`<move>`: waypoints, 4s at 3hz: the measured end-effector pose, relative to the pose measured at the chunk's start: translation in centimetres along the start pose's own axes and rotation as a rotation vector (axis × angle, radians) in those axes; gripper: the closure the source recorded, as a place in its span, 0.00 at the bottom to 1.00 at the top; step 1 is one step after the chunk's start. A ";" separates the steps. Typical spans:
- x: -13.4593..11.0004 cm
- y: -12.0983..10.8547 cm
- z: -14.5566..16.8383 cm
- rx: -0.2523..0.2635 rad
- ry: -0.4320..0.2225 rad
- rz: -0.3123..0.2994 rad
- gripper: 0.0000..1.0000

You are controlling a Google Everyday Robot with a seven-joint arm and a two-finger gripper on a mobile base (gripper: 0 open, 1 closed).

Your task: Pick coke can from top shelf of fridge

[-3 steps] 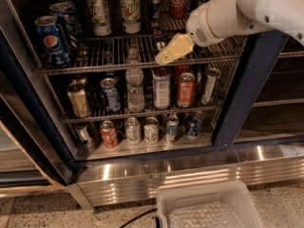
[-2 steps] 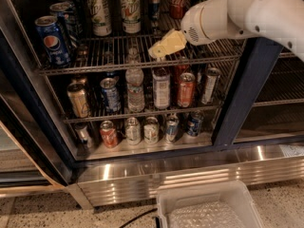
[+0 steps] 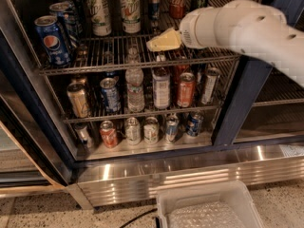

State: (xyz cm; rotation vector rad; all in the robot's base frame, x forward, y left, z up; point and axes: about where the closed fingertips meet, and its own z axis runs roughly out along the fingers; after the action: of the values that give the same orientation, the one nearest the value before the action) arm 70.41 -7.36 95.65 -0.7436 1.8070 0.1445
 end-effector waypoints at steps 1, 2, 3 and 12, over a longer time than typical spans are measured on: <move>0.8 -0.6 2.0 0.013 -0.016 0.042 0.00; 0.8 -0.6 2.0 0.013 -0.016 0.042 0.00; 0.7 -1.8 3.4 0.065 -0.048 0.045 0.00; -2.5 -12.4 10.8 0.284 -0.246 0.147 0.00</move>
Offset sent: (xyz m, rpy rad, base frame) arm 0.0143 0.0000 -0.0111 0.0381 0.0024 -0.0238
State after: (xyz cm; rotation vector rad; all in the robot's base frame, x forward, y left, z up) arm 86.46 -11.37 97.04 -0.3746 1.6029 0.0694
